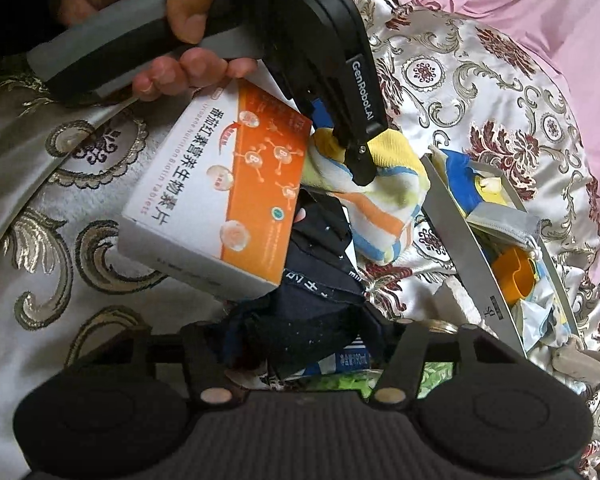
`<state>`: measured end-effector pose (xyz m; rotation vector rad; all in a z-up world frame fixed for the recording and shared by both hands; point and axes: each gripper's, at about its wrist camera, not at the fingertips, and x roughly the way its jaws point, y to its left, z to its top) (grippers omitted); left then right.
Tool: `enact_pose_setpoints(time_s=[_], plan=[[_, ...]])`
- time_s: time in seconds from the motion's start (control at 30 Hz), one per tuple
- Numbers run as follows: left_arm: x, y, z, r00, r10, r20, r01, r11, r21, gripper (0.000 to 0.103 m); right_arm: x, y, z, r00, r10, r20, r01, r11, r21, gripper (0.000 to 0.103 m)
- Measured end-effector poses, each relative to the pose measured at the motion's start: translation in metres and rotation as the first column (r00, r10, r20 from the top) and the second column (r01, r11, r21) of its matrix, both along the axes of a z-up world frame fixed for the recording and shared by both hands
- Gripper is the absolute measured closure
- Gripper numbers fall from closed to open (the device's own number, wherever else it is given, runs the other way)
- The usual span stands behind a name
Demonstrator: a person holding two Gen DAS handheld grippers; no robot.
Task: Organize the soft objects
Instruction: 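Grasp the black cloth with the right tool while the left tool grasps the yellow striped towel, then carry the black cloth and yellow striped towel into the painted tray and release both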
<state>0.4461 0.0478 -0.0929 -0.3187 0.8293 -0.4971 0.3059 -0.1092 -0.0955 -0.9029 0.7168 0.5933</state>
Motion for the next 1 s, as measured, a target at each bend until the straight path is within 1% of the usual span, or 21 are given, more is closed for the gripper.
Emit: enact_pose_setpoints(time_s=[0.03, 0.07, 0.2, 0.33, 0.4, 0.5, 0.7, 0.9, 1.0], plan=[[0.001, 0.0, -0.001, 1.0, 0.001, -0.003, -0.001, 1.0, -0.004, 0.076, 0.0, 0.0, 0.0, 1.0, 0.001, 0.01, -0.001, 1.0, -0.001, 0.055], [0.001, 0.0, -0.001, 1.0, 0.001, -0.005, -0.001, 1.0, -0.011, 0.077, -0.001, 0.0, 0.002, 1.0, 0.001, 0.018, -0.001, 1.0, 0.01, 0.06], [-0.003, 0.001, 0.0, 1.0, 0.004, 0.005, -0.004, 1.0, -0.017, 0.08, -0.006, 0.002, 0.005, 1.0, 0.008, 0.018, -0.009, 0.999, 0.04, 0.074], [-0.01, 0.0, 0.003, 1.0, 0.012, 0.018, -0.012, 1.0, -0.016, 0.087, -0.014, 0.002, 0.007, 0.999, 0.029, 0.037, -0.031, 0.998, 0.055, 0.09], [-0.016, -0.001, 0.006, 0.999, 0.029, 0.027, -0.028, 0.999, -0.016, 0.09, -0.017, 0.003, 0.01, 0.998, 0.033, 0.048, -0.036, 0.998, 0.057, 0.095], [-0.026, -0.004, 0.013, 0.998, 0.044, 0.042, -0.043, 0.999, -0.025, 0.091, -0.024, 0.003, 0.015, 0.995, 0.022, 0.099, -0.027, 0.998, 0.048, 0.097], [-0.05, -0.004, 0.029, 0.992, 0.087, 0.091, -0.083, 0.996, -0.045, 0.092, -0.035, -0.011, 0.038, 0.983, -0.051, 0.176, 0.035, 0.995, 0.091, 0.098], [-0.077, -0.008, 0.052, 0.982, 0.133, 0.133, -0.128, 0.991, -0.046, 0.092, -0.051, -0.022, 0.069, 0.966, -0.087, 0.242, 0.051, 0.987, 0.154, 0.098], [-0.09, -0.011, 0.069, 0.976, 0.144, 0.163, -0.141, 0.989, -0.033, 0.092, -0.058, -0.031, 0.086, 0.957, -0.118, 0.263, 0.062, 0.976, 0.21, 0.098]])
